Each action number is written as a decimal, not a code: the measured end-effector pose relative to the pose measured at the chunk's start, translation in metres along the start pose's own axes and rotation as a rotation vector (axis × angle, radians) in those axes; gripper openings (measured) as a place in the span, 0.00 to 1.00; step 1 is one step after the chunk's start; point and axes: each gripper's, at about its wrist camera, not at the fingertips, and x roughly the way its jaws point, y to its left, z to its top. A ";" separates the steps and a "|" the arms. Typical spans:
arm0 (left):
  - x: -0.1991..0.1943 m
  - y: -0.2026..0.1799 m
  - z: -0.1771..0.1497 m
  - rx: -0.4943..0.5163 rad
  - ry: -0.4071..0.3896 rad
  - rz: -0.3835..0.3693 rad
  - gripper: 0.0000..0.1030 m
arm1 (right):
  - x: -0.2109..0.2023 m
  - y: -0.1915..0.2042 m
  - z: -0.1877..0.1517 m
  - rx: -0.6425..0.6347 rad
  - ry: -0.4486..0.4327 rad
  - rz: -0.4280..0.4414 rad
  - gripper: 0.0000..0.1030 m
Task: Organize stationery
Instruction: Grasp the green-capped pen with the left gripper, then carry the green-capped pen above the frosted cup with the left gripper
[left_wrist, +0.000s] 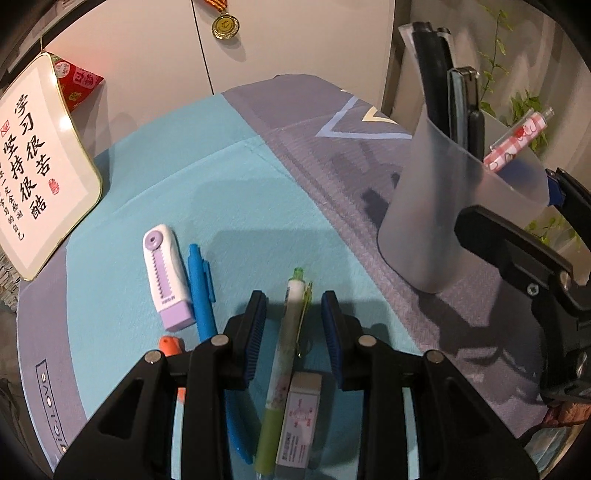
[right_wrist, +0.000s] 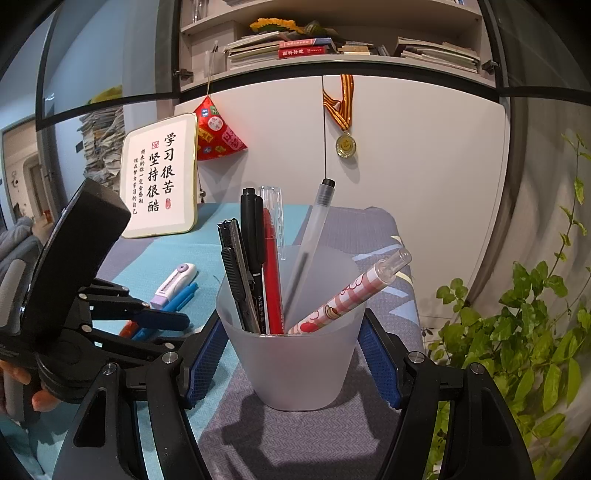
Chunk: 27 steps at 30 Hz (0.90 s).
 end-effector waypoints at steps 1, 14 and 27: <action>0.001 0.000 0.002 -0.001 0.001 -0.004 0.28 | 0.000 0.000 0.000 0.000 0.000 0.000 0.69; -0.036 0.003 0.004 -0.027 -0.092 -0.041 0.12 | 0.000 0.000 0.000 0.000 0.000 0.000 0.69; -0.098 0.007 -0.003 -0.036 -0.223 -0.023 0.10 | 0.000 0.000 0.000 0.000 0.001 0.000 0.69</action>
